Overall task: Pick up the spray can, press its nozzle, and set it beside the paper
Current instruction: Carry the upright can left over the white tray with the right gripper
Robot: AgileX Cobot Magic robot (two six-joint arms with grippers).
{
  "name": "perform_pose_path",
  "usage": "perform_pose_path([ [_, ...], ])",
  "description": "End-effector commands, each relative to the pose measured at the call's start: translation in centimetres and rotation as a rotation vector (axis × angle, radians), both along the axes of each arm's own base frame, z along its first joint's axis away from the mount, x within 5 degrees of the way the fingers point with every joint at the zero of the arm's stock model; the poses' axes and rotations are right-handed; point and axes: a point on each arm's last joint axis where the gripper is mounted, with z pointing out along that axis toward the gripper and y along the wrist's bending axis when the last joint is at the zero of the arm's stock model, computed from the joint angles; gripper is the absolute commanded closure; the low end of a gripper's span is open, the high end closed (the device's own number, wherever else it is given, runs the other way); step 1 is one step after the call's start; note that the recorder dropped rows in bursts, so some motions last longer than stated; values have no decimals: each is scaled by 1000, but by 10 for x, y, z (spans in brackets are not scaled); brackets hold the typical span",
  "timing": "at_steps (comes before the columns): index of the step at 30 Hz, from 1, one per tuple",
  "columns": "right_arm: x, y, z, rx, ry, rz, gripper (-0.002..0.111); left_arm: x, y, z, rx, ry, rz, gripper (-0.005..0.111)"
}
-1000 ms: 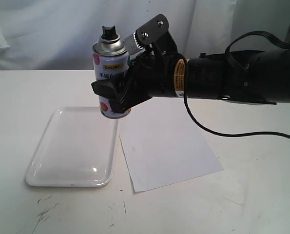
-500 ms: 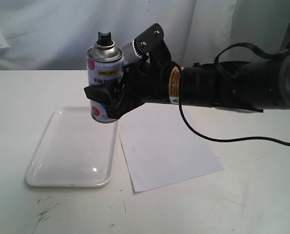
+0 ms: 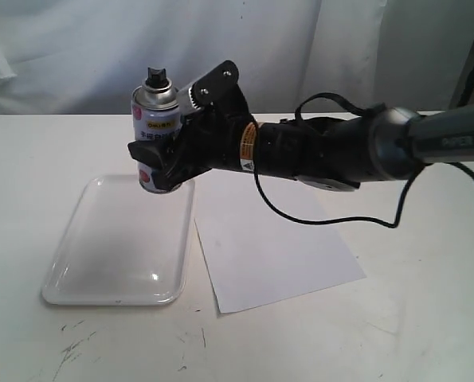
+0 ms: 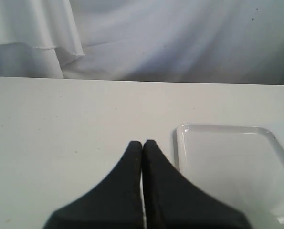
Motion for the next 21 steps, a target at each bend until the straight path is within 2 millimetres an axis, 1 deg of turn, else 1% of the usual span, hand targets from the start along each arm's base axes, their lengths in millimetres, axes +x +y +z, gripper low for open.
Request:
perform_pose_path([
  [1, 10, 25, -5, -30, -61, 59, 108, 0, 1, 0, 10, -7, 5, 107],
  [5, 14, 40, -26, -36, -27, 73, 108, 0, 1, 0, 10, -7, 5, 107],
  [6, 18, 42, -35, -42, -18, 73, 108, 0, 1, 0, 10, -7, 5, 107],
  [10, 21, 44, -56, -56, 20, 71, 108, 0, 1, 0, 8, -8, 6, 107],
  [16, 22, 43, -61, -82, 31, 52, 108, 0, 1, 0, 8, -8, 6, 107],
  [18, 22, 43, -66, -86, 29, 59, 108, 0, 1, 0, 8, -8, 6, 107],
  [21, 22, 46, -80, -68, 31, 88, 108, 0, 0, 0, 9, -5, 3, 107],
])
